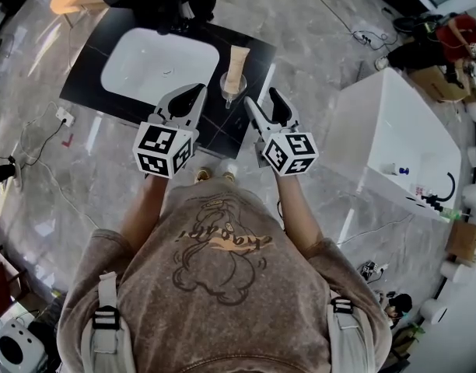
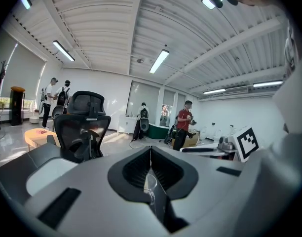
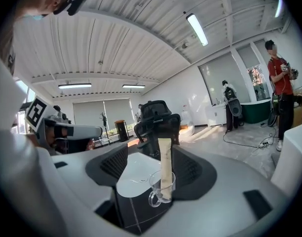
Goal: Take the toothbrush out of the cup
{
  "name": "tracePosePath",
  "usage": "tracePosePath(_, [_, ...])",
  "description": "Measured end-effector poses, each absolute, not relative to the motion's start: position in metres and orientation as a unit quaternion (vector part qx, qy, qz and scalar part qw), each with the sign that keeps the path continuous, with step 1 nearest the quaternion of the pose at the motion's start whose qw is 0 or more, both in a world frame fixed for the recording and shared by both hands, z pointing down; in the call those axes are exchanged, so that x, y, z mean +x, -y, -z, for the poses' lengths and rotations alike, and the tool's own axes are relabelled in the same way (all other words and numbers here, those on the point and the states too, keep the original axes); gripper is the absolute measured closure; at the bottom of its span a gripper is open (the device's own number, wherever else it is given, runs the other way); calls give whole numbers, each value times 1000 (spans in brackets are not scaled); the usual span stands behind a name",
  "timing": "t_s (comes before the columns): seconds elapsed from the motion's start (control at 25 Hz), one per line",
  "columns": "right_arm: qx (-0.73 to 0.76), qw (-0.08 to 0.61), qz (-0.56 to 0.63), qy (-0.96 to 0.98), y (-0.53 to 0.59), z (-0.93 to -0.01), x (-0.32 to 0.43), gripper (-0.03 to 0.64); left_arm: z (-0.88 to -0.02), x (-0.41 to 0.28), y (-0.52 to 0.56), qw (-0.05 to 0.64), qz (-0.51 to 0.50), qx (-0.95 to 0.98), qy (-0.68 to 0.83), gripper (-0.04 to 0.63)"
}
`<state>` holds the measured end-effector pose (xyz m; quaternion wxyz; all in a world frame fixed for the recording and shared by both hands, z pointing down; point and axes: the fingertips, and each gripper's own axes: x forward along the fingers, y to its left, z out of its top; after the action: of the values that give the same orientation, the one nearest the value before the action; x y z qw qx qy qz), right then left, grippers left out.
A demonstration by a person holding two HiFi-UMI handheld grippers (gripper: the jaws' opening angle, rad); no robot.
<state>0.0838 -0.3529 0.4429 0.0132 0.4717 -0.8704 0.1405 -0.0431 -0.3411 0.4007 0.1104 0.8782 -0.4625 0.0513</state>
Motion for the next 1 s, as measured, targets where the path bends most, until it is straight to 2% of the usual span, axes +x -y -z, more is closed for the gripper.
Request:
tracePosePath(0.88, [443, 102, -185, 871, 471, -531, 38, 330, -411, -62, 353, 126, -58, 867, 479, 578])
tracePosePath(1.0, [441, 120, -188, 869, 478, -540, 35, 353, -413, -66, 355, 128, -59, 865, 481, 578])
